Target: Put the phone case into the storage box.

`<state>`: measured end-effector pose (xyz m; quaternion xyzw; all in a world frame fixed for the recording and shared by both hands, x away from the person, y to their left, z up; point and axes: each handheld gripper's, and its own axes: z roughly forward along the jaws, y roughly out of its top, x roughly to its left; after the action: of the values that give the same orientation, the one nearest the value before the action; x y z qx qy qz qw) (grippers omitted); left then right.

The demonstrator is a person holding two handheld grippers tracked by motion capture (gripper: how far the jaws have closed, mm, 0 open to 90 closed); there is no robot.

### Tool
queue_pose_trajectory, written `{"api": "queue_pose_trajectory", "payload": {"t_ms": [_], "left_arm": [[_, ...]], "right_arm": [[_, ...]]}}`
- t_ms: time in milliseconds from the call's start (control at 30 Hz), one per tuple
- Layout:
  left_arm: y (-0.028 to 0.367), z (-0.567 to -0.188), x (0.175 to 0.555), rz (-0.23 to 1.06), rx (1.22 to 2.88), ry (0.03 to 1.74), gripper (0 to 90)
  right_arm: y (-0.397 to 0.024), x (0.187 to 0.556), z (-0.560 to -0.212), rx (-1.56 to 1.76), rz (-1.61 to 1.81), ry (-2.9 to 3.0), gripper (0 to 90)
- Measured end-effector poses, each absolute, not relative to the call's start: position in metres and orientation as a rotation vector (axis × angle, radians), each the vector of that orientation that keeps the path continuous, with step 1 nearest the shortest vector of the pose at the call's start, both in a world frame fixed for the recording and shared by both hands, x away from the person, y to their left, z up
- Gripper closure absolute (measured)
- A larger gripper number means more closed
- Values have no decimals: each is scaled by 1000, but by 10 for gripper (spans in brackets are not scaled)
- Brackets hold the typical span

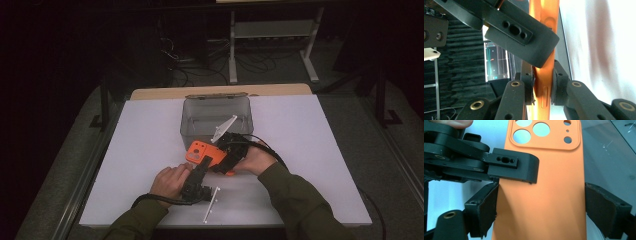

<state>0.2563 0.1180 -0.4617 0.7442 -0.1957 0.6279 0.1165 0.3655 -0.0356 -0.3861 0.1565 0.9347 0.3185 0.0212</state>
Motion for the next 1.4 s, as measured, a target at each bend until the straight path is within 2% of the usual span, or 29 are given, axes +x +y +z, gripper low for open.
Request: {"api": "queue_pose_trajectory", "payload": {"t_ms": [667,1400], "left_arm": [[118,-458,253,1870,2208,-645,797],[121,-460,259,1822,2263,-588,800]], "right_arm": [[-39,370,-389,484,1045,2944,151],[-59,364,-374,543,1098,2826,199]]}}
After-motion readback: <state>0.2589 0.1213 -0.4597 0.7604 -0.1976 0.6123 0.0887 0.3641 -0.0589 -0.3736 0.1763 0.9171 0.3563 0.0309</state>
